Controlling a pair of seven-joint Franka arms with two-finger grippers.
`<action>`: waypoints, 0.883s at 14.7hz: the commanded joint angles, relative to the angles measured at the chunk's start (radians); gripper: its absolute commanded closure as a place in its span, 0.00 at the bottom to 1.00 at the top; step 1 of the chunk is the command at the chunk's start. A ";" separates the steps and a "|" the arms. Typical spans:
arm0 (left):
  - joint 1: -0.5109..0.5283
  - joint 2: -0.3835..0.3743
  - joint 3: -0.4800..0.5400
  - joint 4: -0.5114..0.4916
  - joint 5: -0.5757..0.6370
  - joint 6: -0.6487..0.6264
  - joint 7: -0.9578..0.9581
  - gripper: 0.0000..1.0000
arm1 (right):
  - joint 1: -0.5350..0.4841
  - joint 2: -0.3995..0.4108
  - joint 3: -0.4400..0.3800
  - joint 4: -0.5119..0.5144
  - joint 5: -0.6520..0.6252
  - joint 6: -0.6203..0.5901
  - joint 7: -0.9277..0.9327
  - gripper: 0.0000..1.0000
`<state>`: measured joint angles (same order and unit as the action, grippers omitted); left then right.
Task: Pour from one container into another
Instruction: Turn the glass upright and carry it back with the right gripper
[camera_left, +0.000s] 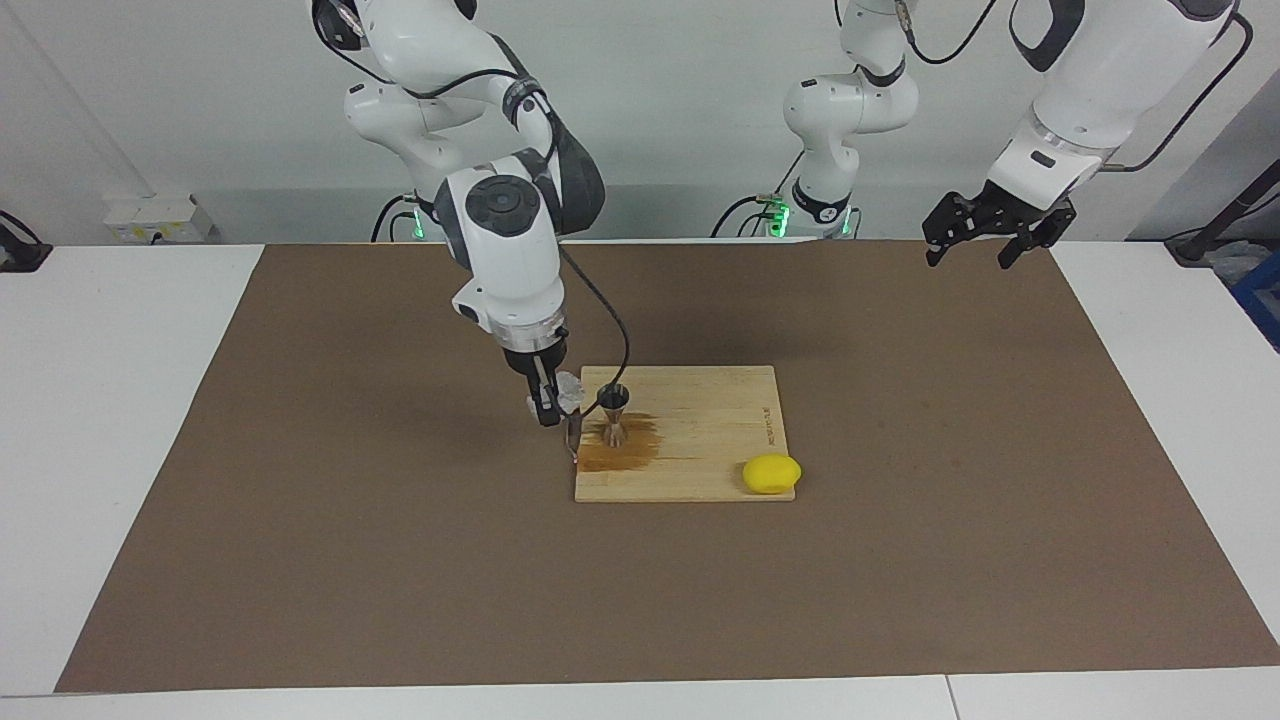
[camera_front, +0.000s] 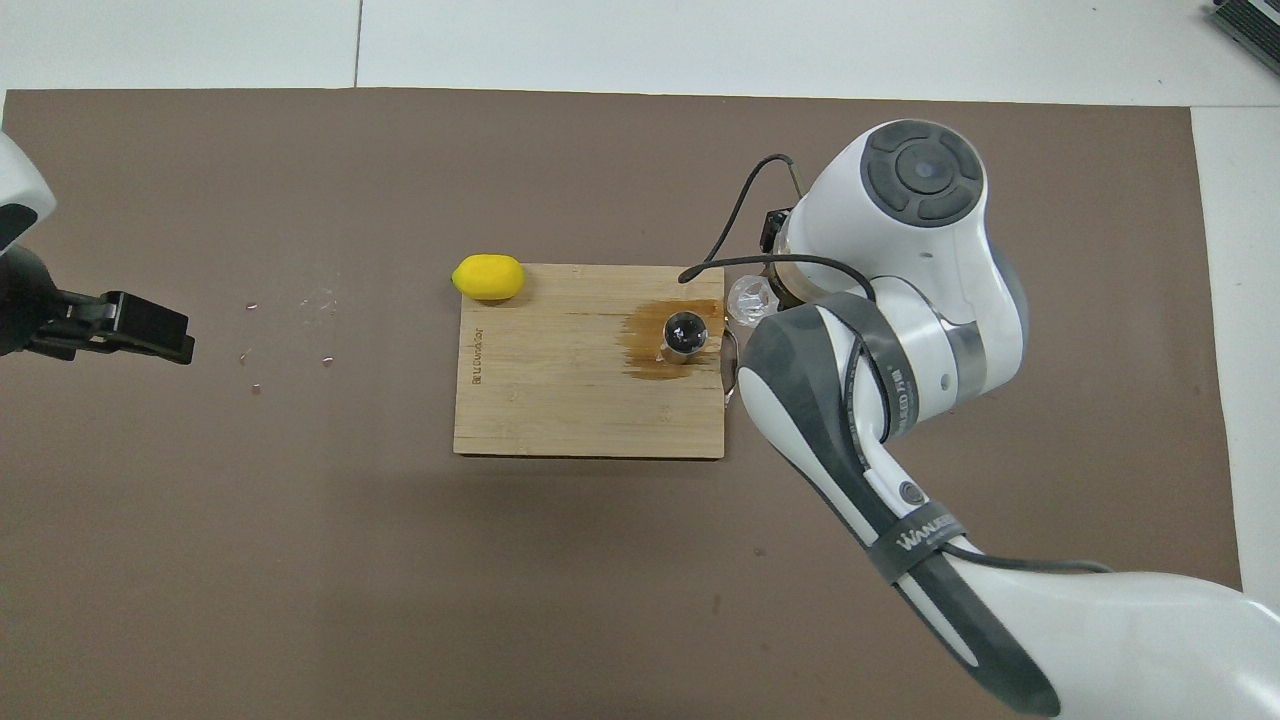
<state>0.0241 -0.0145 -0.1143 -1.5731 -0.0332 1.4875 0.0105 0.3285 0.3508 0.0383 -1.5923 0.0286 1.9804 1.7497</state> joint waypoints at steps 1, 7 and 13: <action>0.002 -0.028 0.004 -0.030 -0.008 -0.001 -0.001 0.00 | -0.081 0.013 0.008 -0.009 0.121 0.008 -0.085 1.00; 0.002 -0.028 0.002 -0.030 -0.008 -0.001 -0.001 0.00 | -0.276 -0.036 0.008 -0.196 0.408 0.080 -0.320 1.00; 0.002 -0.028 0.002 -0.030 -0.008 -0.001 -0.001 0.00 | -0.445 -0.041 0.008 -0.330 0.600 0.080 -0.640 1.00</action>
<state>0.0241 -0.0145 -0.1142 -1.5731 -0.0332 1.4875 0.0104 -0.0744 0.3433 0.0318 -1.8492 0.5669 2.0328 1.2000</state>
